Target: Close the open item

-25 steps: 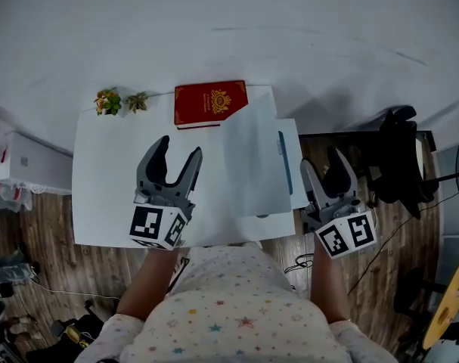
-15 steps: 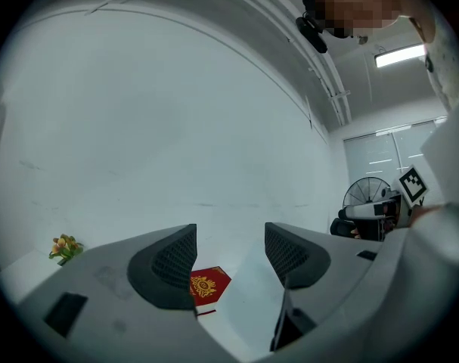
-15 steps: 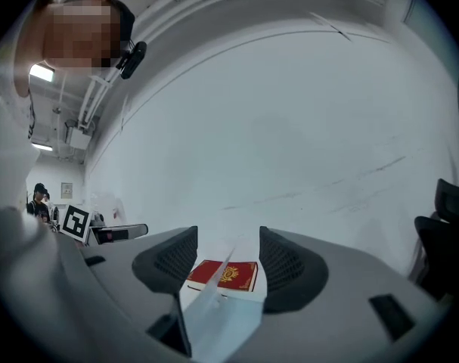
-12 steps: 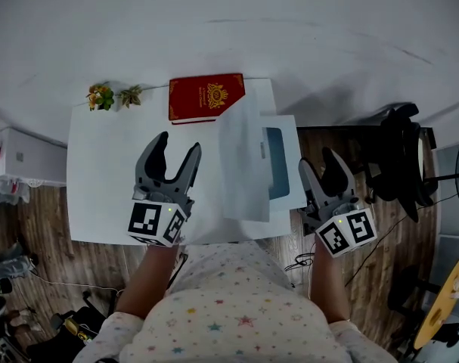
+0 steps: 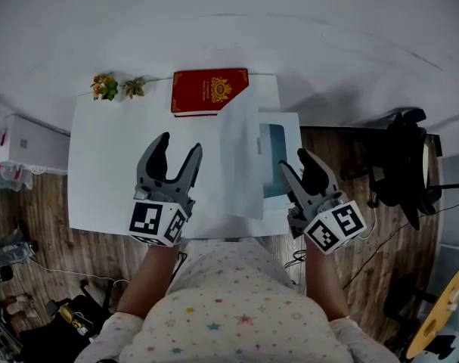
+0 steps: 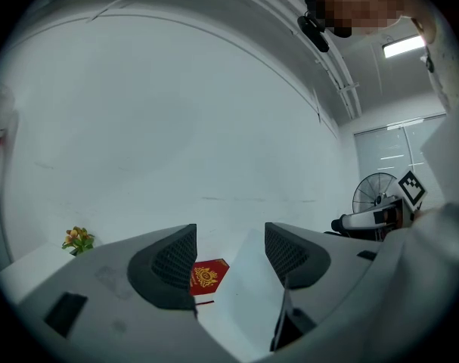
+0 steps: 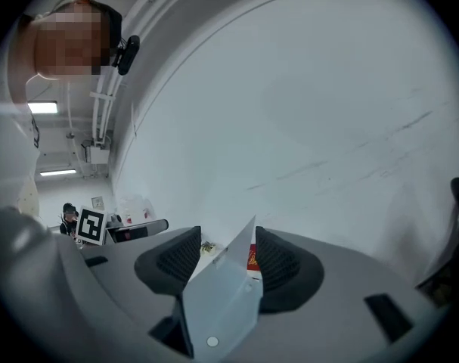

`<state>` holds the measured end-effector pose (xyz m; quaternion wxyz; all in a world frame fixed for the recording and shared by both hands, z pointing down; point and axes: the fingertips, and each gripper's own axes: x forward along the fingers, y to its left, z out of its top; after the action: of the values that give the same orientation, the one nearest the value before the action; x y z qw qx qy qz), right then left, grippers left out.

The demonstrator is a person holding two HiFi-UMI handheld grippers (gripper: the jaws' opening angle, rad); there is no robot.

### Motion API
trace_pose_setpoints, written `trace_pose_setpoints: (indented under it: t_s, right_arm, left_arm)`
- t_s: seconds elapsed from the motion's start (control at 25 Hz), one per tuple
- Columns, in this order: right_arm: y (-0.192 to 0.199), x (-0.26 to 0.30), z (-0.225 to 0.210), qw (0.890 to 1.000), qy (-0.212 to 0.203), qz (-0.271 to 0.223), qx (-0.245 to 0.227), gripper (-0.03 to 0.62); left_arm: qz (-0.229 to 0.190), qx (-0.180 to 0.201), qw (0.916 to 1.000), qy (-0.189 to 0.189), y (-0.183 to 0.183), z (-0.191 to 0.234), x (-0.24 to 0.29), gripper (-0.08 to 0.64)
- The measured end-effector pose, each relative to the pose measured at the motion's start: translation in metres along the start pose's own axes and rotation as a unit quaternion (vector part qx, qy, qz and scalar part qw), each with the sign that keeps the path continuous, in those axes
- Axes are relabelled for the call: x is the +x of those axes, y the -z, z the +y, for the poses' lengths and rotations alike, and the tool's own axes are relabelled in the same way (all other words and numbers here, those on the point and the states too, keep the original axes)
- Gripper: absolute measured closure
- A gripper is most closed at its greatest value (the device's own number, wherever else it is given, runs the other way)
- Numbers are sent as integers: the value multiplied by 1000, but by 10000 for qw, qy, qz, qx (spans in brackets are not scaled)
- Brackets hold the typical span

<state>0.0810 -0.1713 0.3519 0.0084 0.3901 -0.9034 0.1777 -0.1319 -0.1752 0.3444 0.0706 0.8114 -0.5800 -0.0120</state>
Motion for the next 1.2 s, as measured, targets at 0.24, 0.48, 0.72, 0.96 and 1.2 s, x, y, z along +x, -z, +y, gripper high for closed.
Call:
trace_pose_setpoints:
  t_s: [0.24, 0.48, 0.72, 0.96, 1.2]
  right_arm:
    - [17, 19, 16, 9992, -315, 219, 101, 370]
    - [42, 39, 27, 9963, -450, 726, 113, 400]
    - [53, 38, 21, 9949, -339, 950, 11, 422]
    - [59, 32, 16, 9940, -253, 1062, -7, 465]
    - [61, 24, 3, 9939, -23, 1105, 20, 517]
  left_arm:
    - [-56, 24, 9998, -193, 3, 16, -7, 298]
    - [14, -1, 9997, -254, 10, 22, -8, 298]
    - [61, -46, 9995, -315, 15, 28, -11, 298]
    - [74, -100, 9994, -318, 18, 28, -10, 298]
    - [110, -61, 9997, -206, 20, 21, -4, 298]
